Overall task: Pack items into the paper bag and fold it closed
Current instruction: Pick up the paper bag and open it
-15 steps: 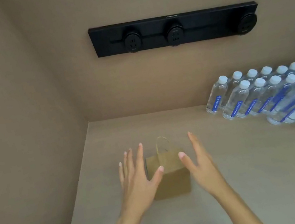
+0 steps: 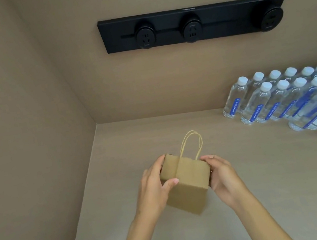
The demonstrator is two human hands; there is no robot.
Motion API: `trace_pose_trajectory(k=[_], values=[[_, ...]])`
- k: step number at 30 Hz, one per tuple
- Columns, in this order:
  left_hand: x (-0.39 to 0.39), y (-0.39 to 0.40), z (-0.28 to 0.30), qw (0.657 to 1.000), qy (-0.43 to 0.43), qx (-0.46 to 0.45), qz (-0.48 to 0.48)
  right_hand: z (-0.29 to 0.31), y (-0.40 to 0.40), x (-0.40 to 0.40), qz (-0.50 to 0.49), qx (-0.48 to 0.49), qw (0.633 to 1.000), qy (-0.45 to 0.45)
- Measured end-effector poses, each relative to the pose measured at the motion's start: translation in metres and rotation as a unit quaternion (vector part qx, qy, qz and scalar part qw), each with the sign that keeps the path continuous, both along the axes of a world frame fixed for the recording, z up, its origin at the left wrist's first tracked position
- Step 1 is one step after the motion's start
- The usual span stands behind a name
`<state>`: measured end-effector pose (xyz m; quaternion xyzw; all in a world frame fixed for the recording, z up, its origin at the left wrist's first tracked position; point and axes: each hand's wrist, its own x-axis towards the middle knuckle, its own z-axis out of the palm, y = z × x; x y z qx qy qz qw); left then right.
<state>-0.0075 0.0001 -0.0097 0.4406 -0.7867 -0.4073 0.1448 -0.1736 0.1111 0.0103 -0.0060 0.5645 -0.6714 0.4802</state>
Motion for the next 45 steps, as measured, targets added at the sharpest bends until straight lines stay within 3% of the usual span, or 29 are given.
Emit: trace_pose_trajectory(k=[3, 5, 11, 15, 17, 23, 34, 45], values=[[0.001, 0.008, 0.006, 0.996, -0.029, -0.081, 0.018, 0.006, 0.009, 0.001, 0.038, -0.041, 0.998, -0.033], [0.000, 0.016, 0.009, 0.994, -0.053, -0.083, 0.045, 0.007, 0.014, 0.004, 0.067, -0.066, 0.995, -0.041], [-0.002, 0.039, 0.013, 0.997, 0.032, 0.014, 0.065, 0.007, 0.022, 0.018, 0.139, -0.103, 0.984, -0.036], [-0.003, 0.043, 0.023, 0.968, 0.121, 0.220, 0.021, 0.005, 0.022, 0.029, 0.152, -0.126, 0.978, -0.061], [-0.001, 0.042, 0.027, 0.950, 0.144, 0.278, -0.010, 0.005, 0.021, 0.034, 0.152, -0.135, 0.977, -0.070], [0.005, 0.035, 0.027, 0.918, 0.189, 0.345, -0.051, -0.001, 0.019, 0.043, 0.134, -0.132, 0.978, -0.090], [0.006, 0.041, 0.037, 0.904, 0.219, 0.361, -0.069, -0.011, 0.020, 0.049, 0.147, -0.147, 0.971, -0.117], [0.011, 0.033, 0.027, 0.826, 0.299, 0.476, -0.055, -0.006, 0.017, 0.048, 0.132, -0.129, 0.979, -0.081]])
